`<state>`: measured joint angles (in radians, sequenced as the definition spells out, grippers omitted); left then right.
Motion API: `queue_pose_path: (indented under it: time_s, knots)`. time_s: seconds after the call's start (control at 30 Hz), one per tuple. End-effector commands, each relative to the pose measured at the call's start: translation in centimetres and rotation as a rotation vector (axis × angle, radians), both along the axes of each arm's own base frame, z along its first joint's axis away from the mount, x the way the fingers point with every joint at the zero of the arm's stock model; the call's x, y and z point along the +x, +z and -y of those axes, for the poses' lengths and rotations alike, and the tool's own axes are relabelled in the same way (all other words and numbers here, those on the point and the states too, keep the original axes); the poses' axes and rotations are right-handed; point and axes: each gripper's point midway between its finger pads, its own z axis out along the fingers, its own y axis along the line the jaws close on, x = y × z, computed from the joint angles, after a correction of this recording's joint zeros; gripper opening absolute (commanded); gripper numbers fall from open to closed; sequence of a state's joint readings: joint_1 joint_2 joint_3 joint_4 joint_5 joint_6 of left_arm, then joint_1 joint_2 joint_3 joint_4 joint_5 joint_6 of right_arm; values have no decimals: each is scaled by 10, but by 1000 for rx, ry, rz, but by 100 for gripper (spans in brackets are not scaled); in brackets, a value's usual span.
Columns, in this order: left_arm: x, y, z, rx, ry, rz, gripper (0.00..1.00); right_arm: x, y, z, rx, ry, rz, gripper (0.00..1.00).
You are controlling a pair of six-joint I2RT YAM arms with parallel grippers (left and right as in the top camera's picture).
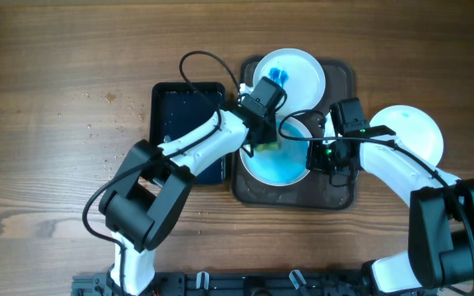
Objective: Clean dirty plates on tray and stack at the side
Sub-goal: 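Scrub the held front plate with the sponge in the left gripper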
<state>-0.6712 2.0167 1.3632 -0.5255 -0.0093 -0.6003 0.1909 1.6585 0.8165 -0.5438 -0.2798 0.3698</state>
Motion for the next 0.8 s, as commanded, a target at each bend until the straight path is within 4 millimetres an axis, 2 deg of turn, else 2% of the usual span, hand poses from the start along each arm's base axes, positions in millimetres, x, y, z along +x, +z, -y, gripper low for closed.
queue_pose_path:
  time_s: [0.0,0.1,0.17,0.3,0.43,0.5,0.63,0.7,0.77]
  knots:
    - [1,6,28,-129,-122,6,4,-15,-18,20,-117,35,-45,4]
    - [3,3,37,-148,-137,20,4,-15,-18,20,-117,35,-45,4]
    - [-3,-4,43,-167,-157,-10,4,-15,-18,20,-117,35,-45,4]
    - [-32,-20,64,-252,-233,-134,4,-15,-18,20,-117,35,-45,4]
    - [-68,-4,96,-418,-404,-230,4,-14,-18,20,-117,34,-44,4]
    - [-79,0,103,-457,-450,-260,4,-14,-18,20,-116,34,-43,5]
    - [-89,-3,98,-437,-441,-308,4,-14,-18,20,-116,35,-42,4]
    - [-88,-10,86,-392,-409,-327,4,-14,-18,20,-116,34,-42,4]
    - [-82,-19,67,-305,-354,-331,4,-14,-18,20,-116,34,-42,4]
